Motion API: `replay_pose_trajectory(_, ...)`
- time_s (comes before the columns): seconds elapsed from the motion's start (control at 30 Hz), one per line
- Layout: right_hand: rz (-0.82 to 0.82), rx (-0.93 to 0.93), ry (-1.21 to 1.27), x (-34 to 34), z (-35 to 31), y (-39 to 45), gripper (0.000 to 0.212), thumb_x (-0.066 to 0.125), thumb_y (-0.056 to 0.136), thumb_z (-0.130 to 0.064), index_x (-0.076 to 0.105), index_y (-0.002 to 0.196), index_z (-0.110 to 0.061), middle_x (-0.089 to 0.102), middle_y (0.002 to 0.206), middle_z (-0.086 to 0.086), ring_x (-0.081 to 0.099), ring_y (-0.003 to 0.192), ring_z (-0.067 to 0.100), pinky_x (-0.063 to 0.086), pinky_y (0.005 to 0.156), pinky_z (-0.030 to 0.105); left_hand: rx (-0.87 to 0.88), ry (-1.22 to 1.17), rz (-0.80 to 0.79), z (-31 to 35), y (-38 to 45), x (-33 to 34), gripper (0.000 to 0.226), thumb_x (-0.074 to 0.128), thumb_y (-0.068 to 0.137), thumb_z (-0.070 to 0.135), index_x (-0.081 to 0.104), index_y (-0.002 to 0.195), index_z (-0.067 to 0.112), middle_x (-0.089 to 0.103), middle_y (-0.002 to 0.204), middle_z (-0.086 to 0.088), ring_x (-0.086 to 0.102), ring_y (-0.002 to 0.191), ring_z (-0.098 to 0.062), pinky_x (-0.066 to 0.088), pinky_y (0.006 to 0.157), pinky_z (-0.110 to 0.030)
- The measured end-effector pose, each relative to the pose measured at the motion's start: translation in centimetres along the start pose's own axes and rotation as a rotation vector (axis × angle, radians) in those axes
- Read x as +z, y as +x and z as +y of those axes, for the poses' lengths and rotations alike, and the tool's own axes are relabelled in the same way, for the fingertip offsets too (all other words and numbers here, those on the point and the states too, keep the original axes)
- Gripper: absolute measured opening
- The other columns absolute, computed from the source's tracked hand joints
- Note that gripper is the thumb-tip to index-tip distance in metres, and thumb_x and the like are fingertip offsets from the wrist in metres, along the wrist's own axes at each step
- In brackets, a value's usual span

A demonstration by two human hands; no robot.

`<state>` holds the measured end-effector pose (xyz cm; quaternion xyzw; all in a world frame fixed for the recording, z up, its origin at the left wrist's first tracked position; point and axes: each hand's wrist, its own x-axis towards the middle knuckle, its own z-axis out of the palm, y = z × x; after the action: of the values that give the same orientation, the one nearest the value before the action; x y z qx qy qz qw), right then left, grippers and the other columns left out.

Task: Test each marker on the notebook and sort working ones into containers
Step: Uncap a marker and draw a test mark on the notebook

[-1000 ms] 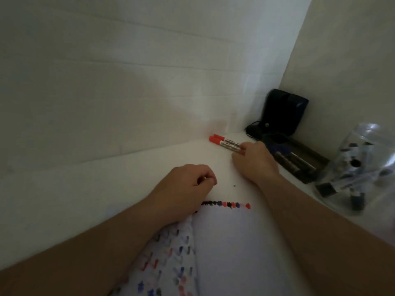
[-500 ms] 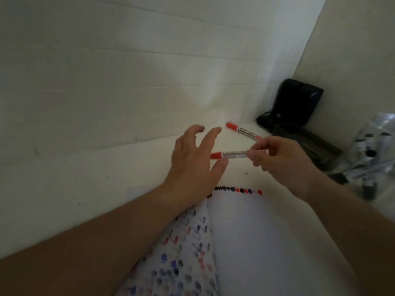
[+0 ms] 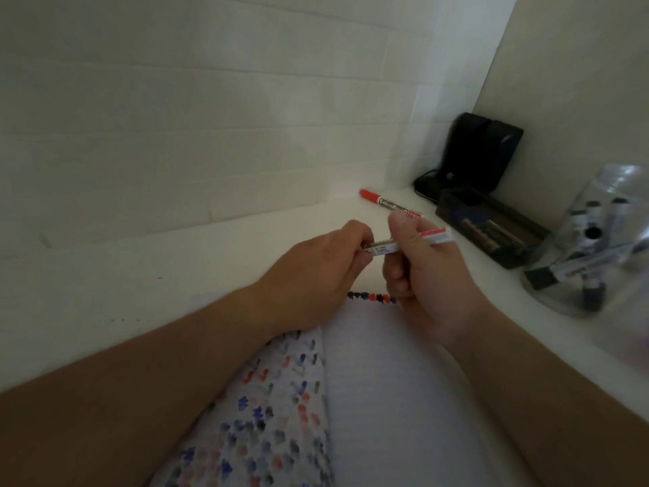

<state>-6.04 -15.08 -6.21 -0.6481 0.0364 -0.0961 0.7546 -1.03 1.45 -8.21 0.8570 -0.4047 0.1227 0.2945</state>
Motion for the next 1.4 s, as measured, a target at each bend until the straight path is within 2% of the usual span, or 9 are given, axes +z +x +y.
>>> replay_pose_trajectory(0.1,0.006,0.060,0.026,0.7,0.3,0.2,0.035,0.059,0.103,-0.037,0.051,0.073,-0.018,0.046,0.060,0.010,0.036,0.049,0.018,0.019,0.047,0.029,0.051,0.098,0.018,0.4,-0.1,-0.1,0.025,0.033,0.108,0.039,0.049,0.117,0.022,0.054,0.082,0.011,0.050,0.068,-0.013,0.041,0.063,-0.035)
replay_pose_trajectory(0.27,-0.037,0.078,0.139,0.5,0.4,0.2,0.032,0.047,0.103,-0.015,0.047,0.071,-0.016,0.046,0.057,0.009,0.040,0.041,0.014,0.018,0.043,0.025,0.067,0.092,0.005,0.6,0.0,0.1,0.028,0.032,0.107,0.045,0.050,0.120,0.028,0.049,0.071,0.013,0.046,0.059,-0.010,0.041,0.060,-0.035)
replay_pose_trajectory(0.53,-0.071,0.096,0.195,0.1,0.7,0.2,0.021,0.044,0.102,-0.007,0.056,0.087,-0.016,0.051,0.063,0.006,0.045,0.046,0.013,0.026,0.037,0.019,0.030,0.044,0.006,0.7,0.2,-0.2,0.014,0.042,0.105,0.047,0.050,0.112,0.038,0.047,0.061,0.019,0.047,0.055,-0.003,0.033,0.056,-0.029)
replay_pose_trajectory(0.73,-0.071,0.089,0.214,0.0,0.7,0.0,0.024,0.043,0.101,-0.007,0.064,0.100,-0.019,0.051,0.065,0.009,0.046,0.049,0.015,0.028,0.039,0.020,-0.060,-0.074,0.008,0.5,0.4,-1.0,0.024,0.047,0.100,0.058,0.055,0.121,0.049,0.057,0.063,0.020,0.053,0.055,-0.004,0.039,0.058,-0.027)
replay_pose_trajectory(0.87,-0.087,0.069,0.175,-0.2,0.2,-0.3,0.025,0.042,0.103,-0.010,0.065,0.108,-0.019,0.051,0.063,0.012,0.042,0.049,0.018,0.029,0.042,0.024,-0.159,-0.078,-0.111,0.5,0.3,-1.7,0.065,0.063,0.075,0.078,0.037,0.129,0.053,0.059,0.074,0.011,0.059,0.070,-0.003,0.050,0.067,-0.032)
replay_pose_trajectory(0.97,-0.094,0.089,0.178,-1.3,-0.4,-0.4,0.025,0.042,0.104,-0.017,0.066,0.099,-0.018,0.052,0.065,0.011,0.042,0.051,0.018,0.030,0.046,0.026,-0.292,-0.140,-0.263,-0.6,0.1,-2.4,0.093,0.083,0.057,0.075,0.028,0.129,0.055,0.057,0.098,0.012,0.061,0.093,-0.005,0.051,0.079,-0.031)
replay_pose_trajectory(1.1,-0.125,0.105,0.158,-2.3,-0.8,-0.5,0.022,0.054,0.097,-0.019,0.067,0.080,-0.015,0.055,0.067,0.009,0.045,0.055,0.017,0.032,0.047,0.024,-0.333,-0.171,-0.448,-1.9,0.1,-3.0,0.085,0.087,0.061,0.066,0.032,0.123,0.051,0.051,0.103,0.016,0.054,0.084,-0.001,0.042,0.072,-0.024)
replay_pose_trajectory(1.2,-0.143,0.060,0.072,-2.0,-0.5,-0.4,0.019,0.065,0.091,-0.010,0.062,0.073,-0.015,0.051,0.064,0.009,0.040,0.053,0.018,0.024,0.048,0.026,-0.296,-0.101,-0.515,-1.9,0.2,-2.9,0.077,0.087,0.063,0.065,0.036,0.118,0.046,0.049,0.110,0.016,0.053,0.095,-0.004,0.045,0.078,-0.027)
replay_pose_trajectory(1.4,-0.107,-0.135,-0.291,-0.5,0.8,-0.5,0.024,0.067,0.082,0.010,0.056,0.072,-0.009,0.052,0.055,0.007,0.044,0.047,0.016,0.037,0.045,0.026,-0.281,0.159,-0.569,-2.2,0.5,-2.3,0.062,0.068,0.052,0.091,0.051,0.096,0.050,0.038,0.105,0.018,0.037,0.108,-0.013,0.042,0.092,-0.039)
